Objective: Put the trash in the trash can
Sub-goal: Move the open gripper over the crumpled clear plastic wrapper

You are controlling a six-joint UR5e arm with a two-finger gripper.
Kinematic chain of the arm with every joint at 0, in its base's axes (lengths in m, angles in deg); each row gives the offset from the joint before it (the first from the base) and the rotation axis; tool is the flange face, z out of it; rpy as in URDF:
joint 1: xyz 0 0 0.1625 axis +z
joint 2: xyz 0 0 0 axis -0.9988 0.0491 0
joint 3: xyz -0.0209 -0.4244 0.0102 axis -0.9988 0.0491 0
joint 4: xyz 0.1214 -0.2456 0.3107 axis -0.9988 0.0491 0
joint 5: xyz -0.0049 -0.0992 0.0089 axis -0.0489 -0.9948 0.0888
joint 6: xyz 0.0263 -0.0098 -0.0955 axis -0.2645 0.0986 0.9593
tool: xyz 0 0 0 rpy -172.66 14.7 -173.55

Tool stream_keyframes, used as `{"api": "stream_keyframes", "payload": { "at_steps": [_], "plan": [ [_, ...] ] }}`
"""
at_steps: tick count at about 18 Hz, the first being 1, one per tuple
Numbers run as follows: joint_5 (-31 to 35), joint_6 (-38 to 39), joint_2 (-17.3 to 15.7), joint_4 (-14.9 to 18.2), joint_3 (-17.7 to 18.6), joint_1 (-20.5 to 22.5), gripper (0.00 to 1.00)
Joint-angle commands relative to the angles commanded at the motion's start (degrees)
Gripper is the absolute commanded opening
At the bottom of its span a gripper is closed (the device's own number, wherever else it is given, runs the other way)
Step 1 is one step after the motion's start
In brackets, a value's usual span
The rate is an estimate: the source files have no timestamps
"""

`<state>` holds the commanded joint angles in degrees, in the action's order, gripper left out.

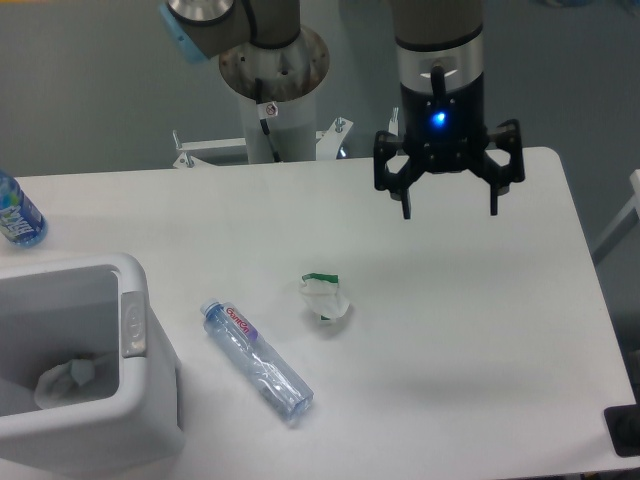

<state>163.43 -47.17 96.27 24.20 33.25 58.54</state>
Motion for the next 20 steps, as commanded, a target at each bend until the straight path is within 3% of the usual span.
{"api": "stream_keyframes", "payload": {
  "at_steps": [4,11,20],
  "plan": [
    [0.09,3.50,-0.97,-4.75,5.97,-1.14,1.00],
    [0.00,9.66,0.43,-4.93,13.45,-6.41,1.00],
    [0.35,13.00,5.35,-5.28,18.20,-9.31,1.00]
  ]
}}
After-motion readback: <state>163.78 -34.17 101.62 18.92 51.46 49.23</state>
